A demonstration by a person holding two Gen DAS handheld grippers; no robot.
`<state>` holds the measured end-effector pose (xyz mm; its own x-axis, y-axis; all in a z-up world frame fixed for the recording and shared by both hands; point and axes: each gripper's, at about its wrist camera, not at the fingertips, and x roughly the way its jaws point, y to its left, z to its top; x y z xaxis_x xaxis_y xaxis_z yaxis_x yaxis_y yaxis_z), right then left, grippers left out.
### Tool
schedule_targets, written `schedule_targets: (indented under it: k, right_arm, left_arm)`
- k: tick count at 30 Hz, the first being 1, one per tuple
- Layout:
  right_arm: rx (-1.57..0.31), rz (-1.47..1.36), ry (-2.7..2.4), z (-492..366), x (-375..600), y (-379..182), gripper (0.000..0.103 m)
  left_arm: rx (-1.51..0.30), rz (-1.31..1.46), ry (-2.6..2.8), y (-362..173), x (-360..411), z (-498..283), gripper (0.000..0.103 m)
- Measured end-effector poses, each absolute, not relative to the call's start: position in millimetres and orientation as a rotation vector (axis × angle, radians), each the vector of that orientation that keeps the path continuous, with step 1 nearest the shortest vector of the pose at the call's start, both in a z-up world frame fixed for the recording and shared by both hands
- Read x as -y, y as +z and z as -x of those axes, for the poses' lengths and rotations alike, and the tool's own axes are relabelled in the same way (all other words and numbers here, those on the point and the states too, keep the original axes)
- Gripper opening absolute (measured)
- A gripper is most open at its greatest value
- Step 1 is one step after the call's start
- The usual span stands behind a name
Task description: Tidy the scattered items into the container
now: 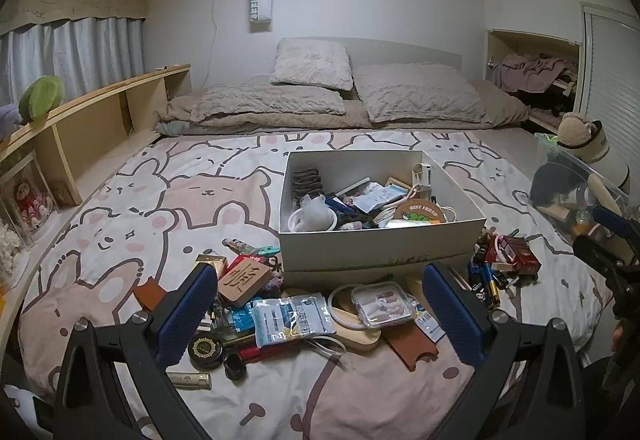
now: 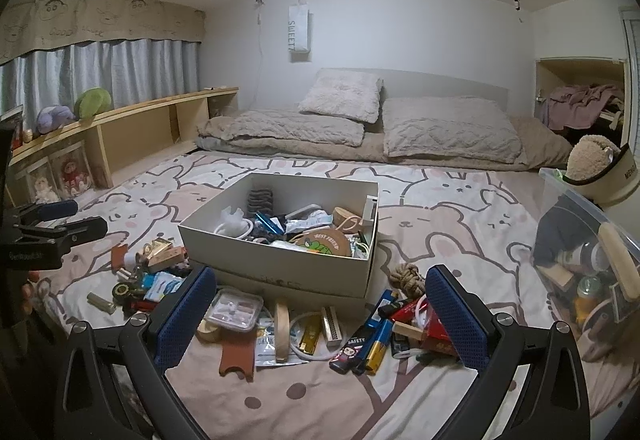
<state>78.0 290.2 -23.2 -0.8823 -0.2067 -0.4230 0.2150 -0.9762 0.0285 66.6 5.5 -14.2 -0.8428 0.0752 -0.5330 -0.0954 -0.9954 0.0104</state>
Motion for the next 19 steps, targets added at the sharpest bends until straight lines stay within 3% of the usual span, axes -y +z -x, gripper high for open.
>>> schedule_targets:
  k: [19]
  right_arm:
    - [-0.038,-0.64,-2.848,-77.7,-290.5,-22.9,0.103]
  left_arm:
    - [-0.042,0.863,2.932,-18.1,-3.4,-65.9,0.103]
